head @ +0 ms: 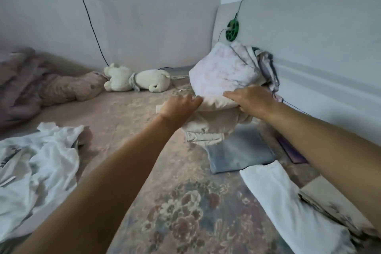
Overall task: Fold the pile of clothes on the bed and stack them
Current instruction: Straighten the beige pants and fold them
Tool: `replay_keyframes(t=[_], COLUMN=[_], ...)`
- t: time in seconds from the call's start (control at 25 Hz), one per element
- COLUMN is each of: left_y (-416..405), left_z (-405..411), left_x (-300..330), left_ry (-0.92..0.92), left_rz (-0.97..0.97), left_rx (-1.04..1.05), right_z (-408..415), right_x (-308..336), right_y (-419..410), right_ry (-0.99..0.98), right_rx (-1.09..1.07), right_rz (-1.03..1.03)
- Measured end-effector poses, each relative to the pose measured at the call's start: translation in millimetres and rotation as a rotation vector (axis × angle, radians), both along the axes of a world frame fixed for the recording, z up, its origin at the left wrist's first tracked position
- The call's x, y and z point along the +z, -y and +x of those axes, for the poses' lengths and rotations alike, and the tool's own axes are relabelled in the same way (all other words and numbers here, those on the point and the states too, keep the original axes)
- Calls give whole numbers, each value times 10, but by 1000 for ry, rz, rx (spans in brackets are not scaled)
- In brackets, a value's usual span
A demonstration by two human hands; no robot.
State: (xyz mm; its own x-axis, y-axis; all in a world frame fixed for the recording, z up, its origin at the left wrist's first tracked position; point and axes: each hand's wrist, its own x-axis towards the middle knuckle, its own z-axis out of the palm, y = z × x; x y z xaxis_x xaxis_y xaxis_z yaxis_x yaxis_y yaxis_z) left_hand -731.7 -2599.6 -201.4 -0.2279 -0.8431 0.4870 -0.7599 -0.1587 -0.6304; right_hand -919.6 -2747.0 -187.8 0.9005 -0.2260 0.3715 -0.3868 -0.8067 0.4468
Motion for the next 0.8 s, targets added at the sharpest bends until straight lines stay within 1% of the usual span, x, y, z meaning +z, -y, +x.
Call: replay_keyframes(t=[0.08,0.16,0.24,0.28,0.32,0.36,0.4,0.44,0.48,0.56,0.6,0.64,0.68,0.72,0.76,0.8], left_y=[593,1091,1317,1355,1340,1295,1241,1184,1149,1102,1107,1129,1173,1227,1291,1347], left_z=[58,89,-10,-123,-262,-400,-519,-593,-616,-609,-604,-596,-579,-583,-600,-609], left_x=[-178,-642,-1371,-1794,-2185,-2498,-2710,-2832,-2884,-2749,-2586,-2387,-2249,-2177,-2195,-2312], left_ry=[-10,-33,-135,-199,-262,-327,-383,-441,-496,-552,-569,-595,-603,-624,-653,-694], left_rz=[-105,-197,-132,-54,23,103,164,224,258,228,217,250,320,365,402,407], left_rx=[-5,13,12,2,-19,-35,-34,-19,-12,-28,-39,-14,54,145,231,264], right_z=[76,97,-41,-162,-303,-448,-556,-619,-625,-554,-505,-430,-342,-255,-183,-134], right_x=[-107,-466,-1047,-1466,-1870,-2245,-2505,-2634,-2641,-2476,-2329,-2187,-2090,-2069,-2131,-2253], right_y=[519,956,1166,1230,1241,1219,1191,1150,1113,1079,1055,1028,1009,994,972,947], right_ry=[67,62,11,-17,-80,-173,-256,-289,-291,-276,-311,-334,-289,-218,-184,-174], right_rx=[-1,-8,-21,-3,-1,-44,-113,-175,-222,-247,-281,-333,-375,-397,-427,-472], right_rz=[-170,-267,-253,-188,-86,45,170,261,339,403,501,635,738,780,784,756])
